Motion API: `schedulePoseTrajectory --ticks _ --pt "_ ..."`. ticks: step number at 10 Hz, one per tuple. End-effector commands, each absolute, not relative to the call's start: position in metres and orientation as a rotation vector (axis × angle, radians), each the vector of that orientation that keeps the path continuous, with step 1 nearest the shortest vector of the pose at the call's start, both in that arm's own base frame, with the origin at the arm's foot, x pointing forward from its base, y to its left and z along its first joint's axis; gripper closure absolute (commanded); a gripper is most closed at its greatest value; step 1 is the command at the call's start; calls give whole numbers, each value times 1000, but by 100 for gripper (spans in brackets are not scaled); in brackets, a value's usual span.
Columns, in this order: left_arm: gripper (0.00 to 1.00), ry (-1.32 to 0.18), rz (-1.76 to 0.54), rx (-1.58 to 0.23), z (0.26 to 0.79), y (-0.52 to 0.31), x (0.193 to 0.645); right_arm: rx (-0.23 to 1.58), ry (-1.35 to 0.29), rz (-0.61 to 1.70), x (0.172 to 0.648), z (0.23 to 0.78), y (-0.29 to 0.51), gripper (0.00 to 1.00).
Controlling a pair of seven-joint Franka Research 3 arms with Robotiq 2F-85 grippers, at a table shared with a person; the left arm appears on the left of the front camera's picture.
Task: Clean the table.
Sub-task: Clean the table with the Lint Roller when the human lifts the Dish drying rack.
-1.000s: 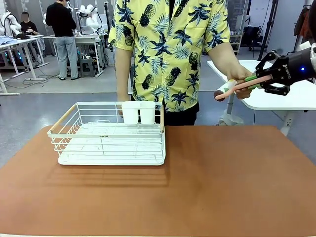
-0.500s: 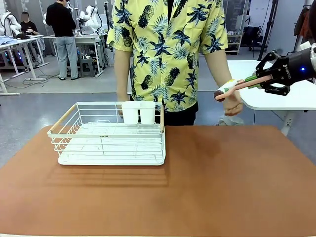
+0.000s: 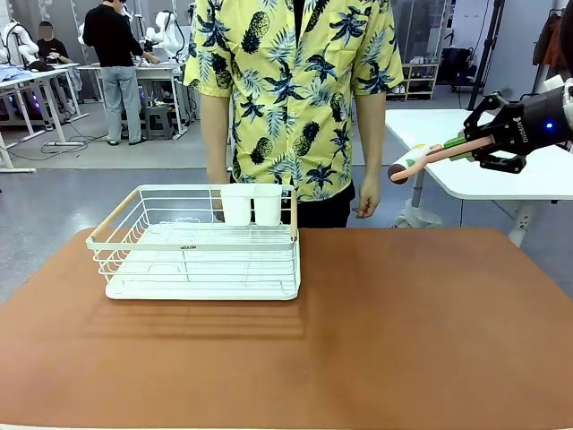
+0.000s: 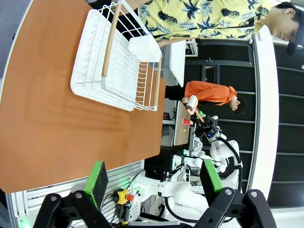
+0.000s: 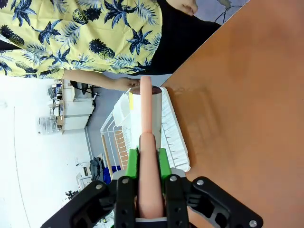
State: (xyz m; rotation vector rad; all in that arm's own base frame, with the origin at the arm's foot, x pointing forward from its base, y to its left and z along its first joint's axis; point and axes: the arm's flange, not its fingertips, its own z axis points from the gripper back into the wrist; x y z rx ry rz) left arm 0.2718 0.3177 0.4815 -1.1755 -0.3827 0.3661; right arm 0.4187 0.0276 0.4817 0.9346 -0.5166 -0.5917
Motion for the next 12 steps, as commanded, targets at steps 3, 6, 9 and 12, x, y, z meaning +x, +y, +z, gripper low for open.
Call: schedulePoseTrajectory --ticks 3,6,9,12 --pt "0 -399 355 -1180 481 318 269 935 -517 -590 418 482 28 100" --pt "0 -399 355 -1180 481 318 269 935 -517 -590 418 482 28 100" --pt "0 -399 355 -1180 481 318 269 935 -517 -590 418 482 28 100" --pt "0 -399 355 -1180 481 318 269 935 -517 -590 418 482 28 100"
